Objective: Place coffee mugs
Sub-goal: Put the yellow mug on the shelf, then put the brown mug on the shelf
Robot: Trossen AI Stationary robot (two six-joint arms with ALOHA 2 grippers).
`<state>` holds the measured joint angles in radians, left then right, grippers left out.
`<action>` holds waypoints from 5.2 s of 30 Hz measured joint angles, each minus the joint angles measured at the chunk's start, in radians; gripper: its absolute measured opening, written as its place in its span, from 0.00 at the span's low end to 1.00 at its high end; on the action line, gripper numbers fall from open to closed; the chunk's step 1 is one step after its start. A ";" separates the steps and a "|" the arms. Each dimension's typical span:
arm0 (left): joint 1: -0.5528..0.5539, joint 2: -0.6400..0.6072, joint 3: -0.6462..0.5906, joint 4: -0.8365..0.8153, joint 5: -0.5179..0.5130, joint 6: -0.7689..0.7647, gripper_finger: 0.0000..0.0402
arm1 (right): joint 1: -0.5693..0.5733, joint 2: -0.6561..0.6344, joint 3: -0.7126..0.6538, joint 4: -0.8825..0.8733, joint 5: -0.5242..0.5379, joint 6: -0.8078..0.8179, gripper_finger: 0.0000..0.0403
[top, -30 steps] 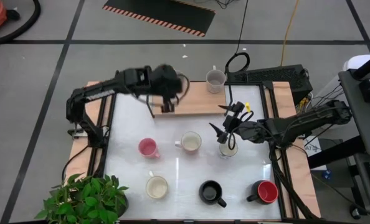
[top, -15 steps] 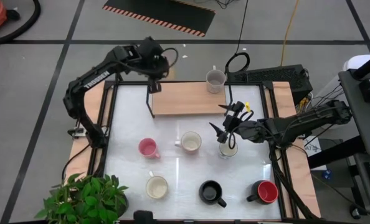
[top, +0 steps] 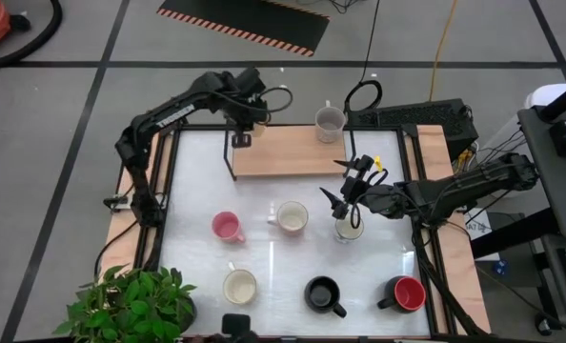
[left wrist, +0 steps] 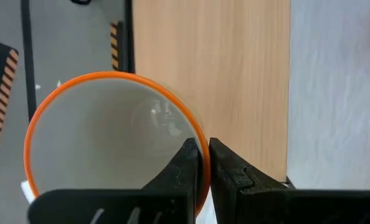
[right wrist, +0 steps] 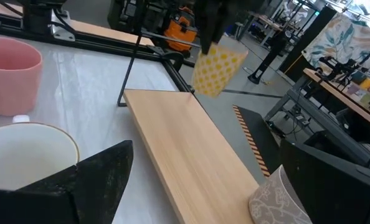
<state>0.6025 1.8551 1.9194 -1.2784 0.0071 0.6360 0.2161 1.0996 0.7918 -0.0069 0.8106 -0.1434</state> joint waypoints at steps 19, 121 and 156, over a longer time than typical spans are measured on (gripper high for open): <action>0.072 0.133 0.000 0.008 -0.054 -0.066 0.10 | 0.000 0.000 -0.001 -0.059 -0.002 0.053 0.98; -0.825 -0.276 -0.446 0.281 -0.503 -0.881 0.59 | 0.002 0.027 -0.001 -0.086 -0.214 0.288 0.98; -0.952 -0.268 -0.718 1.074 -0.347 -0.630 0.59 | 0.096 0.081 -0.001 -0.078 -0.241 0.071 0.98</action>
<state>-0.3494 1.5875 1.2018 -0.2046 -0.3401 0.0055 0.3125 1.1809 0.7910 -0.0849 0.5695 -0.0723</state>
